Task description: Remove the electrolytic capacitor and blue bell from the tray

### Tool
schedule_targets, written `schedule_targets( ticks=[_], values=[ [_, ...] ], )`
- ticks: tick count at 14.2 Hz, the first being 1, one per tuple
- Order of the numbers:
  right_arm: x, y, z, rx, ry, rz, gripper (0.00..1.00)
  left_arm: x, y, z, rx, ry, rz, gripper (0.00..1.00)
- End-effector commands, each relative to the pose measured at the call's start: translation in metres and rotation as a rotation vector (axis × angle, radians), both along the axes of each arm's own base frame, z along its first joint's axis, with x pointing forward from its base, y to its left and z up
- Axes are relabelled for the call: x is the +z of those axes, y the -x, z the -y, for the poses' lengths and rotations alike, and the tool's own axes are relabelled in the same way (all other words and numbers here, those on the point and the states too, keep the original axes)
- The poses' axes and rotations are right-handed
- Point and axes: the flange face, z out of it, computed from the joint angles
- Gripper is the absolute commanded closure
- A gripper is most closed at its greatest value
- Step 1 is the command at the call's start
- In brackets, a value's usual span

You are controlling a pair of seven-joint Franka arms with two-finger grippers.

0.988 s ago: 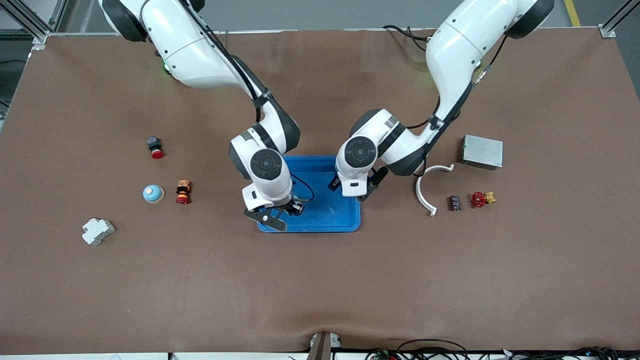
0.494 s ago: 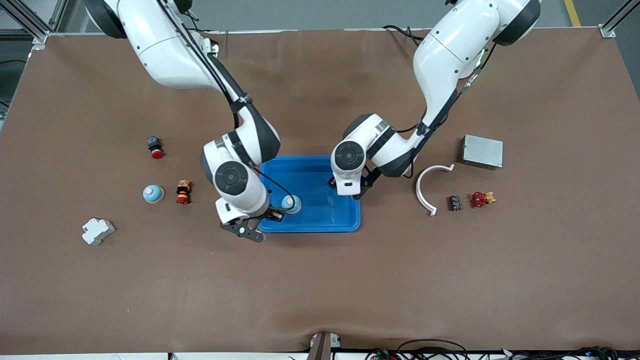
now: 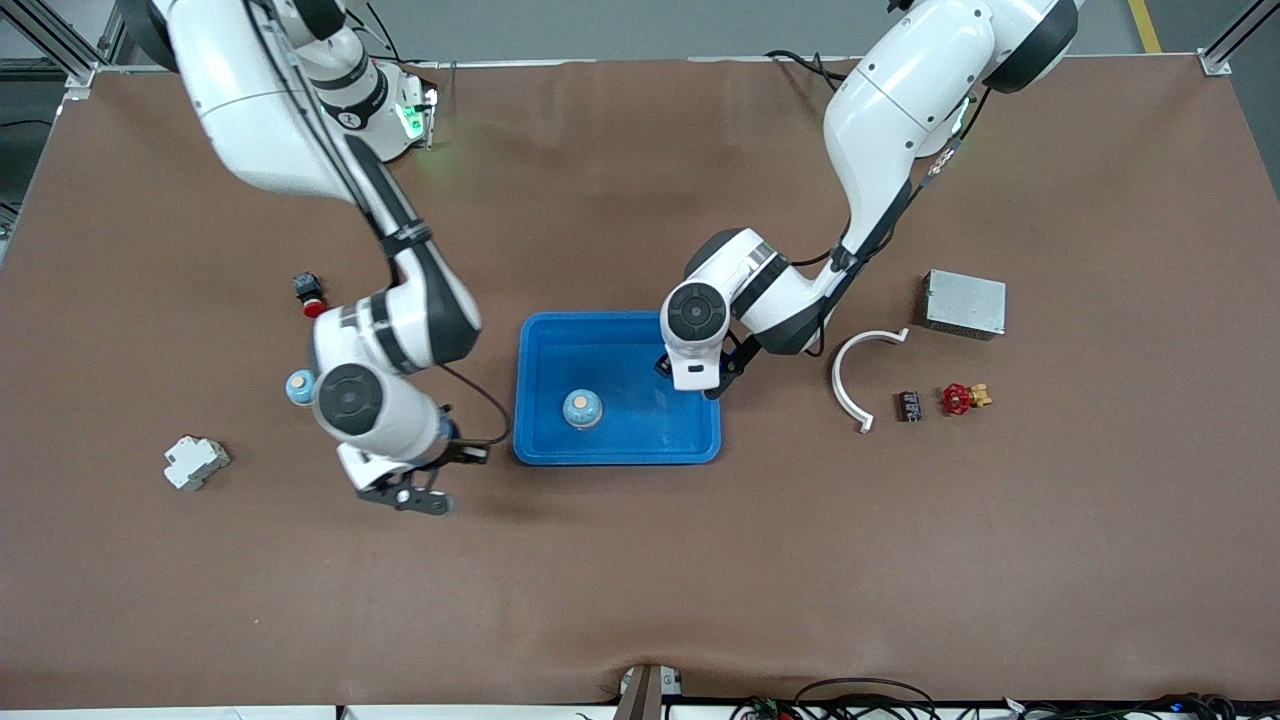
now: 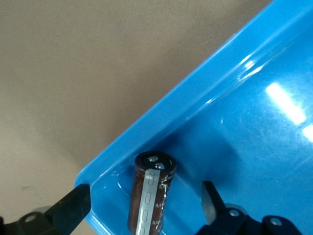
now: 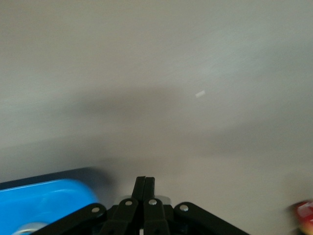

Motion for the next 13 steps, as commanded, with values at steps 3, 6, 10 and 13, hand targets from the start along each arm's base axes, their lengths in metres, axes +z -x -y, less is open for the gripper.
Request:
schedule_targets(
  ticks=[3,6,10,13],
  values=[
    [0.001,-0.013,0.118,0.161,-0.058,-0.007,1.00,-0.007,-0.005,0.008,0.011,-0.006,0.050,0.00],
    [0.000,-0.020,0.159,0.223,-0.080,0.019,1.00,-0.006,-0.010,0.009,0.019,0.018,0.075,0.00],
    [-0.002,-0.021,0.168,0.233,-0.082,0.023,1.00,-0.013,-0.010,0.009,0.021,0.014,0.070,0.00],
    [-0.002,-0.017,0.147,0.205,-0.101,0.014,1.00,-0.017,-0.012,0.010,0.021,0.024,0.098,0.00]
  ],
)
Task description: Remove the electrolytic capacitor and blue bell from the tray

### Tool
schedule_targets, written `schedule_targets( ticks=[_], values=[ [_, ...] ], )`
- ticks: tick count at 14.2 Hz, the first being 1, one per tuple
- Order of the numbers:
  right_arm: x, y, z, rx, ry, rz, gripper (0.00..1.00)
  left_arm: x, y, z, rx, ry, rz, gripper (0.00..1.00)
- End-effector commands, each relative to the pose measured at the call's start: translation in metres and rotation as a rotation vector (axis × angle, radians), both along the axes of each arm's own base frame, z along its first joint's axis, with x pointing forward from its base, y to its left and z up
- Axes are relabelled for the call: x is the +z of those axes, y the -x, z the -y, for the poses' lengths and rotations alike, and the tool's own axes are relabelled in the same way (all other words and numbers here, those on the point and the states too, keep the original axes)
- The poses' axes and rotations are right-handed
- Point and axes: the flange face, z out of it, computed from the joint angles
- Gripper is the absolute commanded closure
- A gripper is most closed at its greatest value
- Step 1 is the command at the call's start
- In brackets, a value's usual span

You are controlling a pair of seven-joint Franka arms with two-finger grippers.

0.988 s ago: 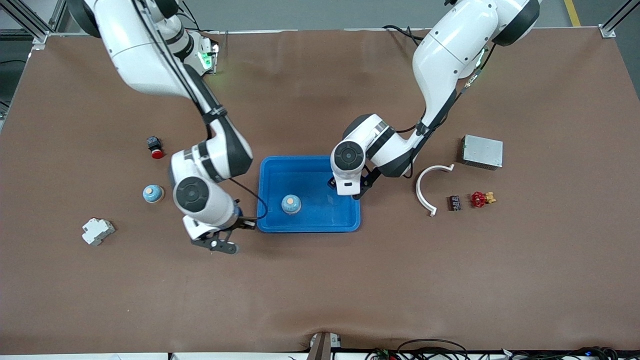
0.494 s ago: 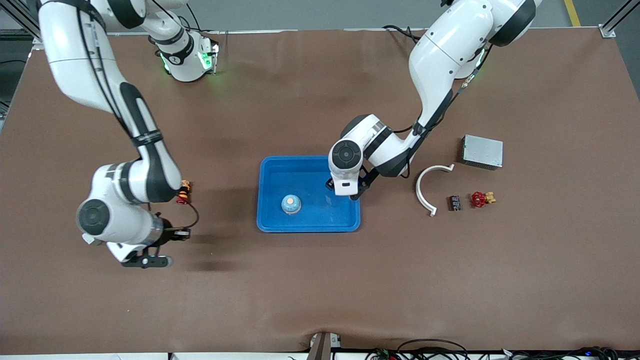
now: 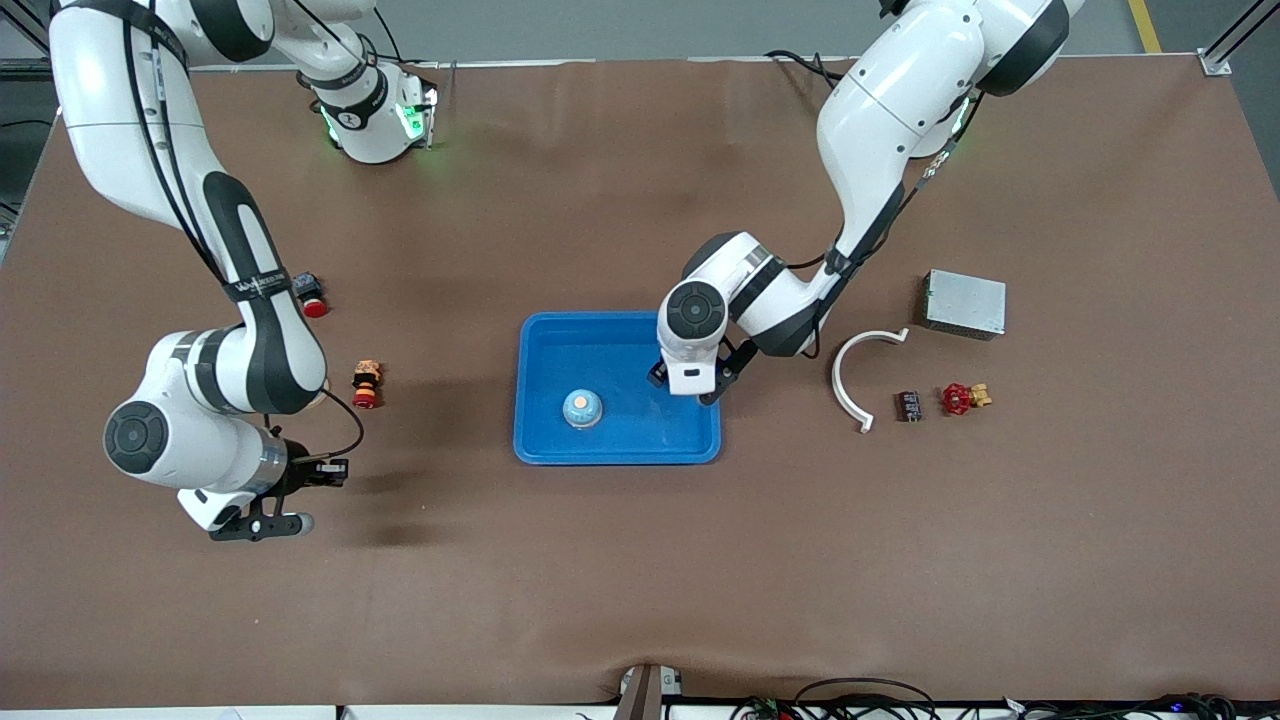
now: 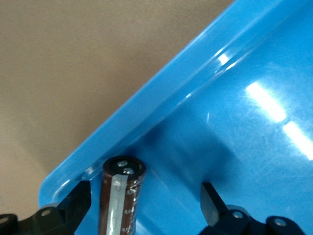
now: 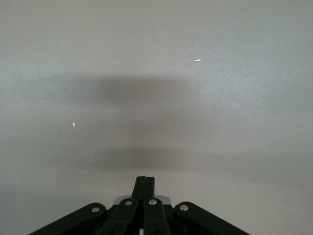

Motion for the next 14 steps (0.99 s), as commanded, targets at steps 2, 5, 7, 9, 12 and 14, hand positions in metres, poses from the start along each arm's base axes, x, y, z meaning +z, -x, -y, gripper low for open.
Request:
schedule_targets(
  ticks=[2,5,7,9,12,14],
  values=[
    [0.006,0.016,-0.057,-0.075,-0.022,-0.025,1.00,-0.009,-0.006,0.003,0.008,-0.015,0.042,0.00],
    [0.013,0.028,-0.113,-0.151,-0.013,-0.039,1.00,-0.006,-0.007,0.004,-0.003,-0.010,0.048,0.57],
    [0.022,0.042,-0.156,-0.215,-0.004,-0.046,1.00,-0.005,-0.007,0.004,-0.003,-0.010,0.048,0.96],
    [0.026,0.061,-0.209,-0.287,0.007,-0.054,1.00,0.000,-0.009,0.004,-0.002,-0.011,0.054,1.00],
    [0.030,0.091,-0.283,-0.378,0.014,-0.047,1.00,0.014,-0.016,0.002,0.003,-0.010,0.069,1.00],
    [0.027,0.104,-0.310,-0.417,0.007,-0.037,1.00,0.031,-0.027,-0.005,-0.014,-0.050,0.076,1.00]
  ],
)
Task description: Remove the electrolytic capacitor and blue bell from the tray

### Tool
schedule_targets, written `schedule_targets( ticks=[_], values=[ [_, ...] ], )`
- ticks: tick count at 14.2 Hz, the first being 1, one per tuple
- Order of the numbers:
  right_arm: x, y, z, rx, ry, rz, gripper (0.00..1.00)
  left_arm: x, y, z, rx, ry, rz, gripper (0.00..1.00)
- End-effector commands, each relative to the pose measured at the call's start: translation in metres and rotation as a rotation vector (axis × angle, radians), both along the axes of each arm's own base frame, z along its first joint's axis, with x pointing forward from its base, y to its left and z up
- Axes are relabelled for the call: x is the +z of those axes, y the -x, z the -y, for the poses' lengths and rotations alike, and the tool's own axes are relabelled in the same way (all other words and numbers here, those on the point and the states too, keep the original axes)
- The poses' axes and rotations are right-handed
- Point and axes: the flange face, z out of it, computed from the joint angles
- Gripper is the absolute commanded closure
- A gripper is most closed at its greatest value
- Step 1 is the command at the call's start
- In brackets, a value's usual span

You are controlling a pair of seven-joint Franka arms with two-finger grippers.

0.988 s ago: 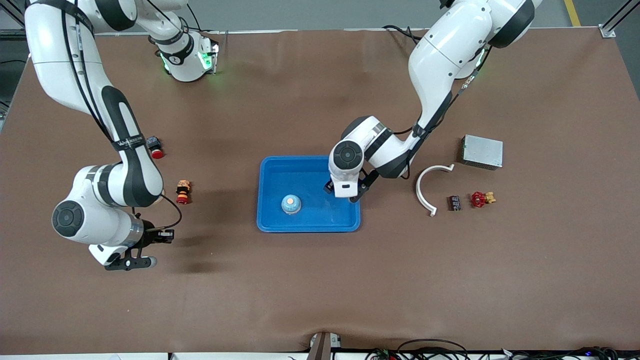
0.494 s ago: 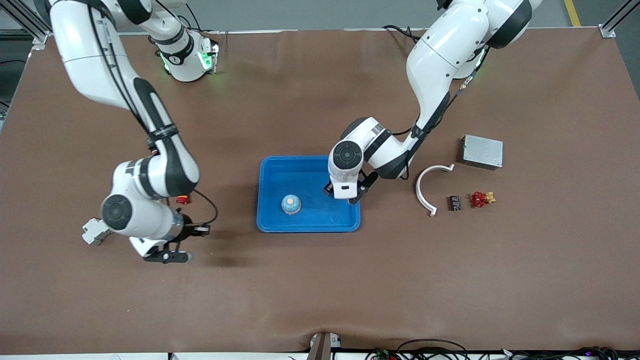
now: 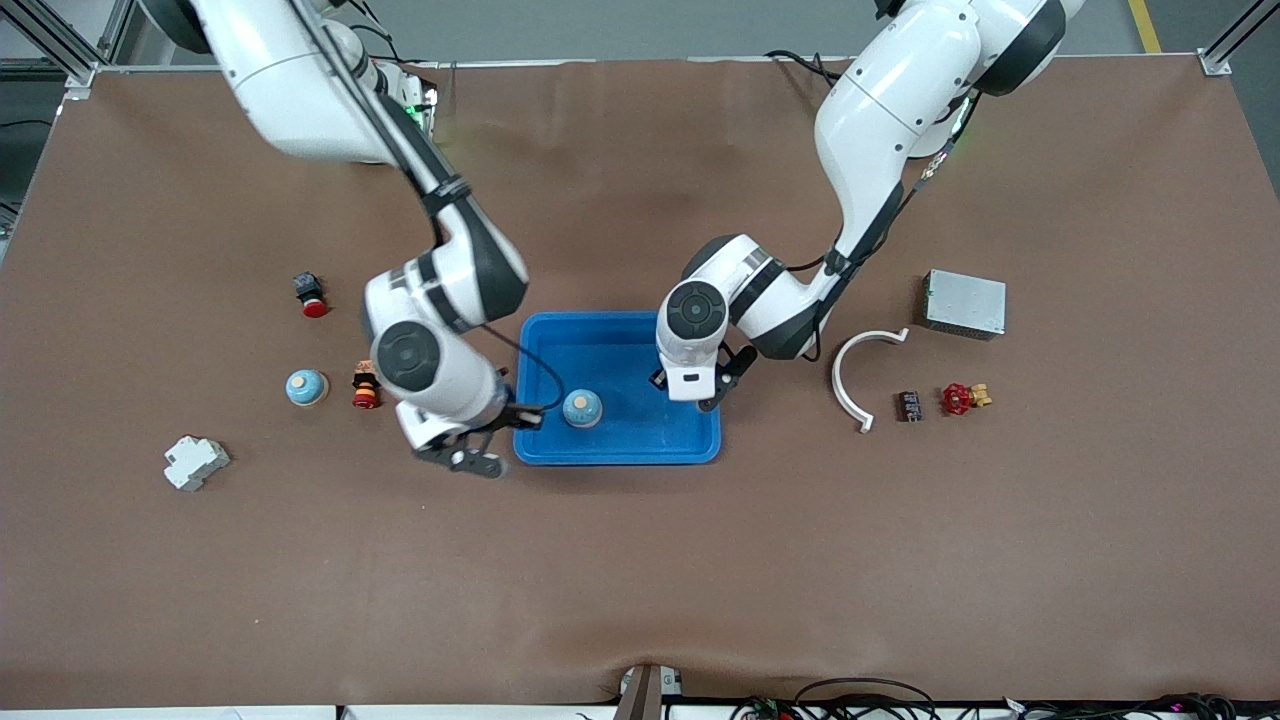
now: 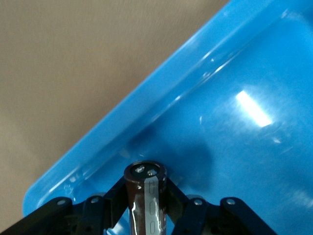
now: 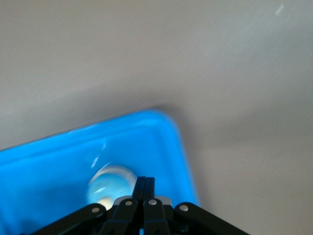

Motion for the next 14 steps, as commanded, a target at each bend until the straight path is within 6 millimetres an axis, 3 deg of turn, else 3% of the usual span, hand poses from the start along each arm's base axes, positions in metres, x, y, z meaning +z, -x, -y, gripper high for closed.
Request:
schedule_targets(
  ticks=[1,2,3,4,7,10,13,14],
  values=[
    [0.003,0.020,-0.025,-0.070,0.002,0.015,1.00,0.030,-0.014,-0.006,-0.021,-0.057,0.021,1.00],
    [0.003,0.023,-0.033,-0.076,-0.002,0.023,1.00,0.049,-0.016,-0.007,-0.035,-0.055,0.027,1.00],
    [0.000,0.024,-0.035,-0.087,-0.008,0.032,0.43,0.071,-0.020,-0.011,-0.038,-0.050,0.034,1.00],
    [-0.003,0.027,-0.042,-0.087,-0.012,0.041,0.00,0.098,-0.023,-0.020,-0.054,-0.055,0.037,1.00],
    [-0.013,0.037,-0.057,-0.088,0.000,0.050,0.00,0.170,-0.028,-0.047,-0.127,-0.013,0.009,1.00],
    [-0.031,0.043,-0.068,-0.087,0.031,0.086,0.00,0.214,-0.025,-0.098,-0.231,0.004,-0.091,1.00],
    [-0.045,0.040,-0.067,-0.082,0.035,0.103,0.00,0.244,-0.016,-0.163,-0.349,-0.010,-0.140,1.00],
    [-0.049,0.040,-0.065,-0.068,0.051,0.111,0.00,0.254,-0.015,-0.194,-0.399,-0.003,-0.154,1.00]
  ],
)
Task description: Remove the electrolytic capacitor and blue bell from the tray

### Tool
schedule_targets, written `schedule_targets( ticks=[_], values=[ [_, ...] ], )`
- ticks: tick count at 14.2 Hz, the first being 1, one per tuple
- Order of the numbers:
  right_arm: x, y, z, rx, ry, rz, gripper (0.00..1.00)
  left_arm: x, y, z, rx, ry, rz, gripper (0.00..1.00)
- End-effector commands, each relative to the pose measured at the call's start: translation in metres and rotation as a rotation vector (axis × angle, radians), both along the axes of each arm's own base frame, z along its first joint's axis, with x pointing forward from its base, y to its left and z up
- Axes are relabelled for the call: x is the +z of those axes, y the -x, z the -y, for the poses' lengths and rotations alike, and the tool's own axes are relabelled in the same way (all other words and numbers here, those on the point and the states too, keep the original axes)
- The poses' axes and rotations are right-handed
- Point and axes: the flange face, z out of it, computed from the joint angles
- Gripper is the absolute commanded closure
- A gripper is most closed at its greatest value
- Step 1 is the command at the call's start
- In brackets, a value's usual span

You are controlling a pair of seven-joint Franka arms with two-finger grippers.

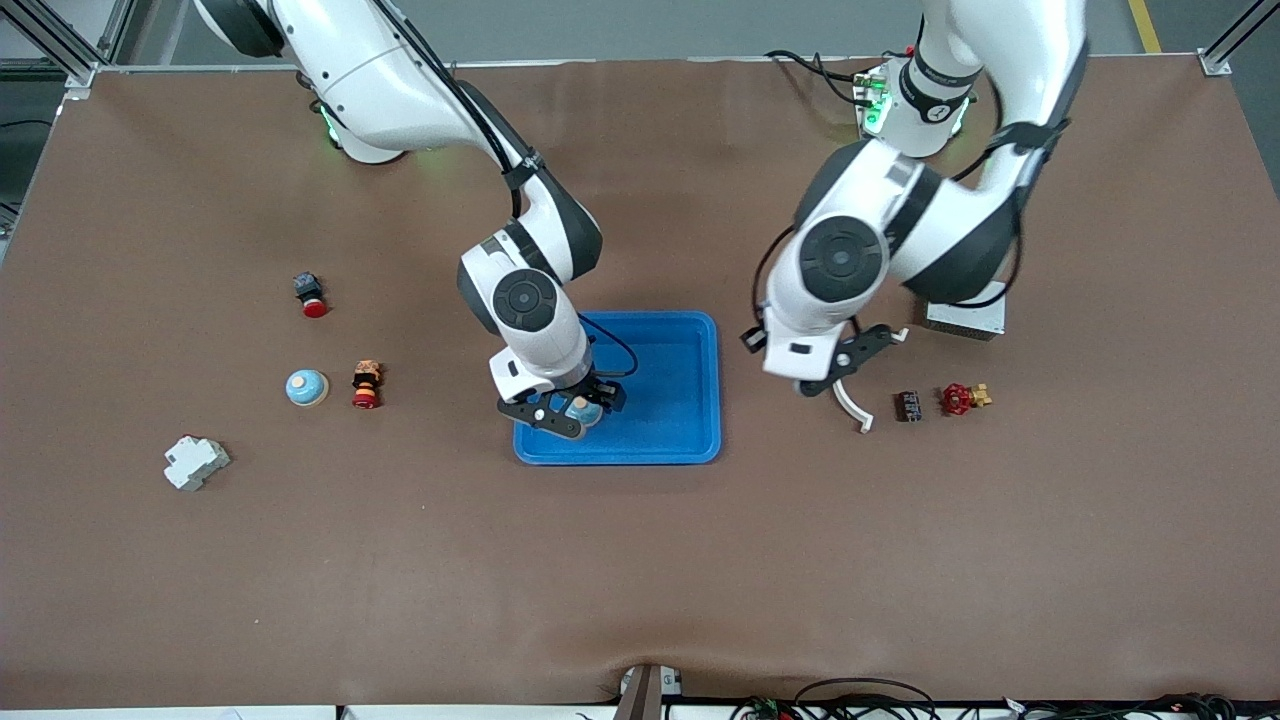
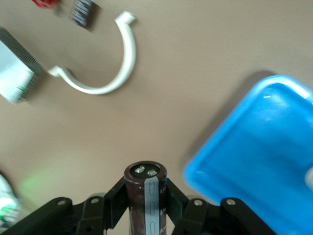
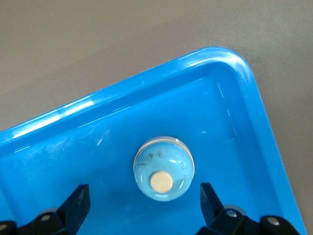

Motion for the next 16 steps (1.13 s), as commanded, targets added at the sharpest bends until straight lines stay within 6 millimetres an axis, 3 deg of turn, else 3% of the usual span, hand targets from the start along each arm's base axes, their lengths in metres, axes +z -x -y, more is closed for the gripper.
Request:
schedule_targets(
  ticks=[1,4,5,7,9,12,16],
  values=[
    [-0.012,-0.001,0.003,0.014,0.045,0.026,0.00,0.029,0.021,-0.074,-0.127,0.029,-0.042,1.00],
    [-0.021,-0.007,0.012,0.042,0.083,0.056,0.00,0.051,0.030,-0.157,-0.246,0.067,-0.057,1.00],
    [-0.024,-0.007,0.012,0.044,0.084,0.054,0.00,0.052,0.026,-0.197,-0.301,0.102,-0.063,1.00],
    [-0.027,-0.006,0.010,0.048,0.080,0.059,0.00,0.046,0.014,-0.278,-0.415,0.187,-0.074,1.00],
    [-0.036,-0.003,0.006,0.052,0.073,0.066,0.00,0.031,0.007,-0.339,-0.483,0.231,-0.054,1.00],
    [-0.049,0.001,0.001,0.026,0.063,0.070,0.00,-0.010,-0.001,-0.392,-0.546,0.236,0.014,1.00],
    [-0.052,0.003,0.000,0.028,0.069,0.061,0.00,-0.089,-0.018,-0.413,-0.598,0.192,0.107,1.00]
  ],
)
